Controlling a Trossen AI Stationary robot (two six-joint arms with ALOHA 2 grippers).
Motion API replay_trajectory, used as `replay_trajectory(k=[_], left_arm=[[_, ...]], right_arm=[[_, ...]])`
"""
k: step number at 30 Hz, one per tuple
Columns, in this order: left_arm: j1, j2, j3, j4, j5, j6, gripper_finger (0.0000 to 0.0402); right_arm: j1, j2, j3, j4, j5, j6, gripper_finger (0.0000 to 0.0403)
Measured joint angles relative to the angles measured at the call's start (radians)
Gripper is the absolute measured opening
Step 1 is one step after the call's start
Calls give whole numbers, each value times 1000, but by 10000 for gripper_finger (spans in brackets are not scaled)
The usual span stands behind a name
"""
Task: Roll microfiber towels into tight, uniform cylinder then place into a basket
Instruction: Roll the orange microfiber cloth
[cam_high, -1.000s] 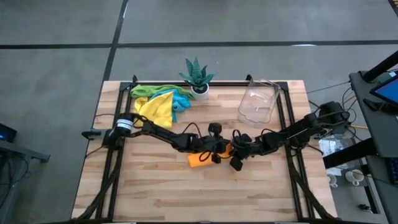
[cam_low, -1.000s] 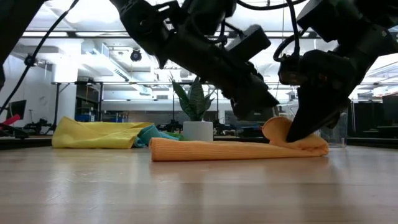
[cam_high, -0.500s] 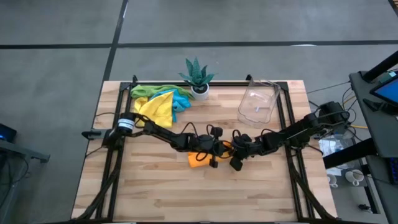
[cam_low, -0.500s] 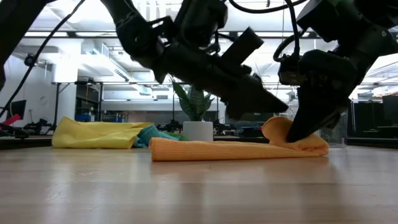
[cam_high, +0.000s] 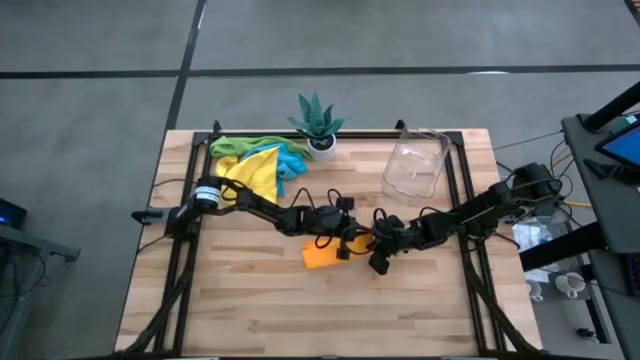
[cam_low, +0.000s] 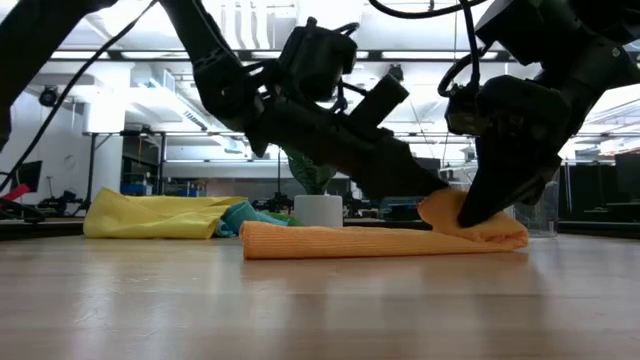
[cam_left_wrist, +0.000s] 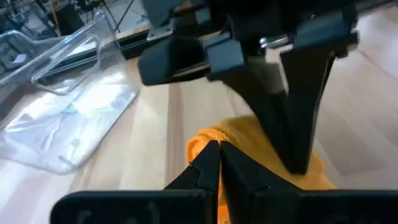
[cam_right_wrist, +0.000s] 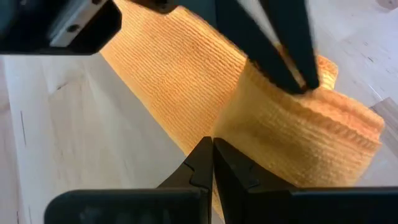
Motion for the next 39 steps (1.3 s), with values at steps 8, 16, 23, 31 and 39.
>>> replay_trajectory(k=[8,16,23,31,39], left_arm=[[-8,-29,-8,24,49,-5,0],[-7,18,0,32,61,-5,0],[1,18,-5,35,63,-7,0],[7,48,-6,30,15,-30,0],[11,119,16,40,5,-30,0]], right_arm=[[0,0,0,-4,0,16,8],[0,0,0,-5,0,16,8],[0,0,0,-5,-8,16,8],[0,0,0,-4,-8,35,8],[0,0,1,-3,-8,35,8]])
